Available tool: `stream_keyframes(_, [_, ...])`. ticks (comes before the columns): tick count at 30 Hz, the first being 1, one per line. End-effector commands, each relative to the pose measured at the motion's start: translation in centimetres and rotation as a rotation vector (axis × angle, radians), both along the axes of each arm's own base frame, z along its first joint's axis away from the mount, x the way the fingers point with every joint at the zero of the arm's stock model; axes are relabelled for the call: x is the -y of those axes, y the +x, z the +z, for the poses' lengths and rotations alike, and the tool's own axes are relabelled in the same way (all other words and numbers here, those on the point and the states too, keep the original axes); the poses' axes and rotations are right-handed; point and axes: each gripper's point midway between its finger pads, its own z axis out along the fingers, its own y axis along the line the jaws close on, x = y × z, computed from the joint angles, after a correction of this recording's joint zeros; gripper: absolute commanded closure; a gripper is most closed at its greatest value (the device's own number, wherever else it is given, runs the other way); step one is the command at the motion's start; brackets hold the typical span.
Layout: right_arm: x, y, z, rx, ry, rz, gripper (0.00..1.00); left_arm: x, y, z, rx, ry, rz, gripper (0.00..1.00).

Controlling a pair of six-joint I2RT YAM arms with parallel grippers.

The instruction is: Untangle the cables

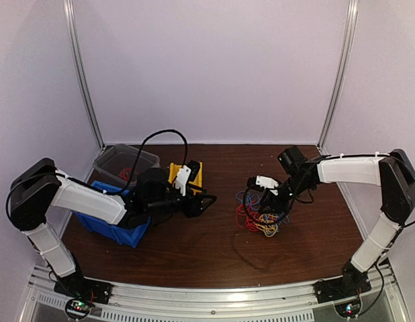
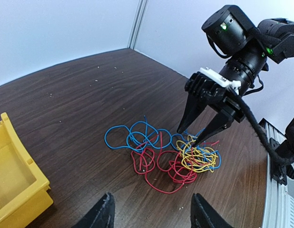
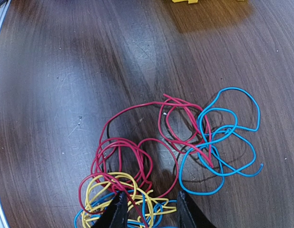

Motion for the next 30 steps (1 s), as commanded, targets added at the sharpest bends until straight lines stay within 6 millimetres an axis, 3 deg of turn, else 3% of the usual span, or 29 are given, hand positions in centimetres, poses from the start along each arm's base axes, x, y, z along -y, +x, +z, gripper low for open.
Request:
stream_keyframes(1, [-0.6,-0.3,-0.4,-0.004,-0.013,0.038,0.63,0.6,0.4,2.3,0.029,-0.061,-0.001,0.45])
stream_keyframes(8, [-0.2,-1.3,-1.5,-0.028,-0.040,0.067,0.63,0.7,0.0,4.4,0.026,-0.106,-0.013,0.45])
stream_keyframes(15, [-0.9,0.5,0.6,0.034,-0.008,0.018,1.00,1.8,0.3,4.1,0.003,-0.103,-0.026,0.45])
stream_keyframes(17, [-1.0,0.6,2.4,0.063,0.015,0.015,1.00,2.0,0.8,3.3,-0.057,-0.100,0.010,0.43])
stream_keyframes(20, [-1.2,0.6,7.2,0.144,0.073,0.015,1.00,3.3,1.1,3.2,-0.099,-0.114,0.025,0.38])
stream_keyframes(25, [-0.7,0.2,17.4,0.278,0.214,-0.016,1.00,8.0,-2.9,6.3,0.120,-0.162,-0.089,0.35])
stream_keyframes(30, [-0.2,-1.0,24.7,0.367,0.323,-0.008,1.00,11.9,-4.6,8.5,0.227,-0.267,-0.173,0.34])
